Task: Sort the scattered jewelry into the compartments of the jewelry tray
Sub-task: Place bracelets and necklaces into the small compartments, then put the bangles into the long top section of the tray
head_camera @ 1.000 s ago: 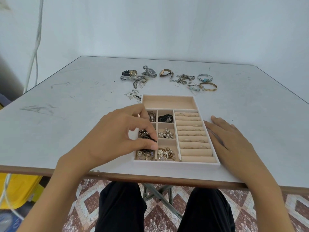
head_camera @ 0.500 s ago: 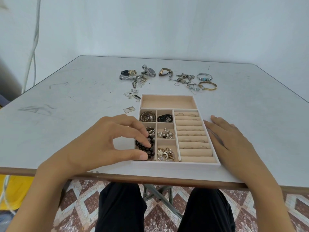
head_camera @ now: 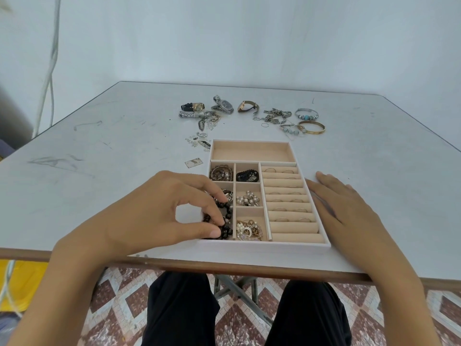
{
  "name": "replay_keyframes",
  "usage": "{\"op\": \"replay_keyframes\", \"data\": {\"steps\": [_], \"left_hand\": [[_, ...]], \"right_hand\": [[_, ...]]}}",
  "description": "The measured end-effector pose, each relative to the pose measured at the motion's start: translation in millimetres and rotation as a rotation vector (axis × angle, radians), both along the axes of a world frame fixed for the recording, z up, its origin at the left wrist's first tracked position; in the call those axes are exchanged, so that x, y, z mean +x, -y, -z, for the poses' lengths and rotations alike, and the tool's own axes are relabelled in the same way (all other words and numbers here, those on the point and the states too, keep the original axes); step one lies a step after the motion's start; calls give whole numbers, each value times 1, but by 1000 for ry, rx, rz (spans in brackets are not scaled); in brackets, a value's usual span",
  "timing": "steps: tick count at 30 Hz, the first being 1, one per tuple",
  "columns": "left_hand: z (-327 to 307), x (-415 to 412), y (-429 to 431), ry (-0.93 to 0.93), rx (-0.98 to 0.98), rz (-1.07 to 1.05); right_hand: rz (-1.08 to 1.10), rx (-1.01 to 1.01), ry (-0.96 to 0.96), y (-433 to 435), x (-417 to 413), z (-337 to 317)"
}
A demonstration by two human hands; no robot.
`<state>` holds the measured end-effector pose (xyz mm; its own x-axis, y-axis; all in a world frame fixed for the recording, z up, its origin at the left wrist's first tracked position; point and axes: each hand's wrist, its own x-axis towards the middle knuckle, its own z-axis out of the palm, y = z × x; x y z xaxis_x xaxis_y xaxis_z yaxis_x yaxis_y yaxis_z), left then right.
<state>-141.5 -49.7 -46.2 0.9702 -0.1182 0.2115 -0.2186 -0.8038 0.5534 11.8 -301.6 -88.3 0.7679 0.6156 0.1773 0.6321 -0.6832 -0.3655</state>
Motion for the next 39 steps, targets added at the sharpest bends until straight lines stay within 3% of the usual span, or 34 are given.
{"op": "replay_keyframes", "data": {"steps": [13, 30, 39], "left_hand": [[-8, 0, 2, 10, 154, -5], [-12, 10, 8, -135, 173, 1], [-13, 4, 9, -89, 194, 2]], "right_hand": [[10, -23, -15, 0, 0, 0], [16, -13, -26, 0, 0, 0], [15, -7, -44, 0, -2, -2]]}}
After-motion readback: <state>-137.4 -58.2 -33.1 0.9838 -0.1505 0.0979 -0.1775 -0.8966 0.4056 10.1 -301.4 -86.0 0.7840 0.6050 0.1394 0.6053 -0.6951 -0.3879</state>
